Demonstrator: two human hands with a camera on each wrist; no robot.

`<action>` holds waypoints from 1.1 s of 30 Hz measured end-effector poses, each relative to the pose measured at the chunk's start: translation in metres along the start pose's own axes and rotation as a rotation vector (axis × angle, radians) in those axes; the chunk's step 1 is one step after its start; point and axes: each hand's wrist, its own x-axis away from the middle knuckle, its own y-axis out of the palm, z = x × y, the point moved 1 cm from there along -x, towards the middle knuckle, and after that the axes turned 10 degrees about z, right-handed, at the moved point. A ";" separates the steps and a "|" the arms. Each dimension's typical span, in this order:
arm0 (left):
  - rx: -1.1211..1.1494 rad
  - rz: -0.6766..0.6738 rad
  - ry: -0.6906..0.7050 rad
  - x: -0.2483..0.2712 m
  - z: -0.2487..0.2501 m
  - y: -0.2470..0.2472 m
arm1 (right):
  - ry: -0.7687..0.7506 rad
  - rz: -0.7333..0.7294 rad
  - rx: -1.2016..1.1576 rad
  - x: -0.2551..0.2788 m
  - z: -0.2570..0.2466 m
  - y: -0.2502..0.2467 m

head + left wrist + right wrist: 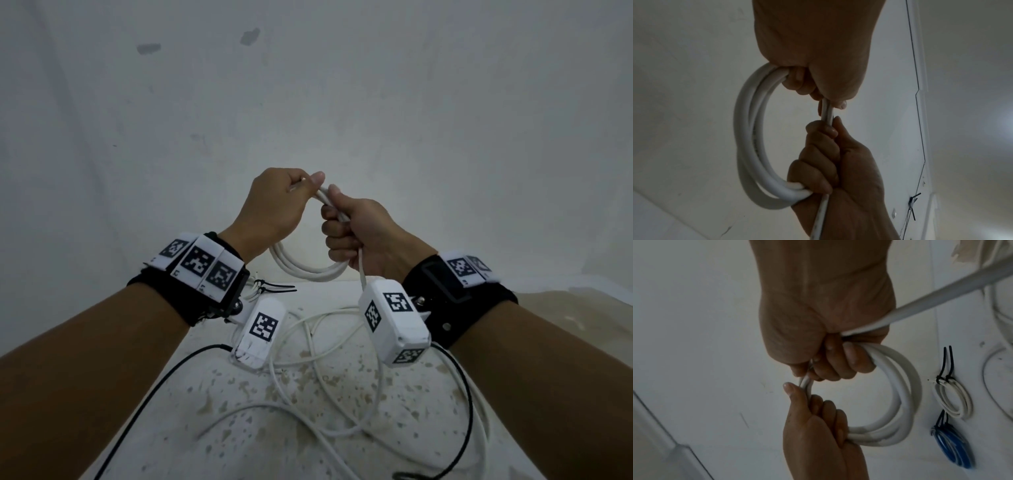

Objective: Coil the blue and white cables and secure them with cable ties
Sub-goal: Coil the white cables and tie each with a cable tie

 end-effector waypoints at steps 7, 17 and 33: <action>-0.213 -0.079 -0.164 0.035 0.017 0.004 | -0.269 0.486 -0.364 -0.013 -0.012 -0.014; 1.110 0.028 -1.284 0.056 0.017 0.051 | -0.286 0.489 -0.376 -0.001 -0.002 -0.010; 0.043 -0.125 -0.394 0.039 -0.013 0.021 | -0.131 0.401 -0.359 0.005 0.023 -0.027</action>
